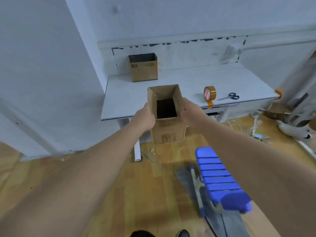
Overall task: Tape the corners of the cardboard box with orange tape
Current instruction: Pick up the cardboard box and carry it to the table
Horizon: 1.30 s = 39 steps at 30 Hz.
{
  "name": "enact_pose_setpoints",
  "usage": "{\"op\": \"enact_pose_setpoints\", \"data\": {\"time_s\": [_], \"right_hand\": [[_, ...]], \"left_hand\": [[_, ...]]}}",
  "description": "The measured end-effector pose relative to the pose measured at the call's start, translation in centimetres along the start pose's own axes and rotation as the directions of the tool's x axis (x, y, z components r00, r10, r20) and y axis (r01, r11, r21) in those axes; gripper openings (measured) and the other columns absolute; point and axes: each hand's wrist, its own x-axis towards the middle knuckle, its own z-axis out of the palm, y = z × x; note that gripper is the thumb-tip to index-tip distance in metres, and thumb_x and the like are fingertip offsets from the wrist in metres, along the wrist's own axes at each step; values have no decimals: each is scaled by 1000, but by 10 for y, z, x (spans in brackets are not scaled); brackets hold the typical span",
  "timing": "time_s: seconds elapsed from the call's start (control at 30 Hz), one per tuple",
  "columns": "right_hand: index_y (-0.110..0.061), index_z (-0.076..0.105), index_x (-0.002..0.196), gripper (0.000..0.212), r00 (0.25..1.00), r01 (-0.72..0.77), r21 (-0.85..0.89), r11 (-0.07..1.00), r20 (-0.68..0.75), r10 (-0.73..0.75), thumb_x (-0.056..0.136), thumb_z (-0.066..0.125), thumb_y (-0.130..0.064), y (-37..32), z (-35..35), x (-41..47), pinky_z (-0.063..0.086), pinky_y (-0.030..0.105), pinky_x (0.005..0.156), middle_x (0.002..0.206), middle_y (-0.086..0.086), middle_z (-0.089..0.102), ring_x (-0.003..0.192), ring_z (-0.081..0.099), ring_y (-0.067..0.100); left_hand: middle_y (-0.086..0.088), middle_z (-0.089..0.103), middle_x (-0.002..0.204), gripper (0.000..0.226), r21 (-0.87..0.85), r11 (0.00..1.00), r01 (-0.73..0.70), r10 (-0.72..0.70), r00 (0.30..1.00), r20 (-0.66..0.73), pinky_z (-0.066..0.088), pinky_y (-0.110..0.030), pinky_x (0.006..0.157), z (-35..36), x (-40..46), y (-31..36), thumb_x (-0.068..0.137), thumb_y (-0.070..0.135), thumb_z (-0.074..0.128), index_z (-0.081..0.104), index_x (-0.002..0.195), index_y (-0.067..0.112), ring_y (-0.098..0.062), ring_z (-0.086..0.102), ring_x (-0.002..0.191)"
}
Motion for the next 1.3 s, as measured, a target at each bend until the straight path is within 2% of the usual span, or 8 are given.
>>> {"op": "enact_pose_setpoints", "data": {"time_s": [0.27,0.43,0.57,0.77,0.83,0.97,1.1,1.3], "right_hand": [[-17,36,128,39,998,-54,-21,998,-10,54,91,41,-6,34,0,143,51,33,64,92,5,53,83,59,25],[-21,34,134,46,996,-78,-27,997,-34,77,90,37,-7,46,2,239,50,32,63,106,9,56,86,56,24],[-21,33,137,50,994,-113,-32,993,0,113,89,34,-5,45,-5,303,49,37,75,120,11,54,99,55,30],[-22,41,127,45,988,-157,-34,987,3,157,84,32,-9,53,-26,366,37,26,58,110,7,57,89,54,25],[-23,41,128,45,985,-175,-39,984,-5,175,85,34,-11,59,-36,383,36,25,56,108,4,57,87,54,22],[-22,40,132,49,980,-201,-45,978,-13,201,84,36,-11,80,-54,416,40,27,61,110,4,56,88,53,22],[-24,42,130,47,980,-200,-22,980,-15,200,85,36,-12,104,-67,453,48,33,63,107,4,59,84,56,22],[-21,45,118,31,988,-138,-86,987,52,143,87,41,-19,150,-85,516,50,31,58,100,5,61,80,58,20]], "left_hand": [[-19,51,131,49,-48,998,-30,31,999,28,46,-39,89,3,134,26,96,11,35,26,145,13,-34,53,114],[-16,52,129,47,-109,993,-45,51,997,50,46,-32,75,9,237,28,97,11,36,28,143,15,-32,56,109],[-14,53,128,49,-152,987,-46,59,995,82,48,-30,75,3,304,34,97,9,38,27,144,17,-30,57,106],[-15,52,129,54,-134,988,-70,85,990,110,48,-31,74,-1,378,54,96,7,38,22,147,15,-28,56,105],[-15,54,122,52,-132,987,-92,108,987,121,49,-30,66,2,401,65,95,6,39,26,145,14,-25,56,95],[-11,55,108,51,-144,984,-105,126,981,149,34,-25,48,14,441,92,95,8,37,26,144,15,-20,52,78],[-13,56,117,52,-141,987,-78,100,983,154,36,-24,51,28,476,113,95,10,38,23,145,16,-22,53,84],[-11,52,130,58,-131,991,-22,41,989,140,50,-33,80,61,536,155,95,8,38,20,149,18,-27,56,106]]}}
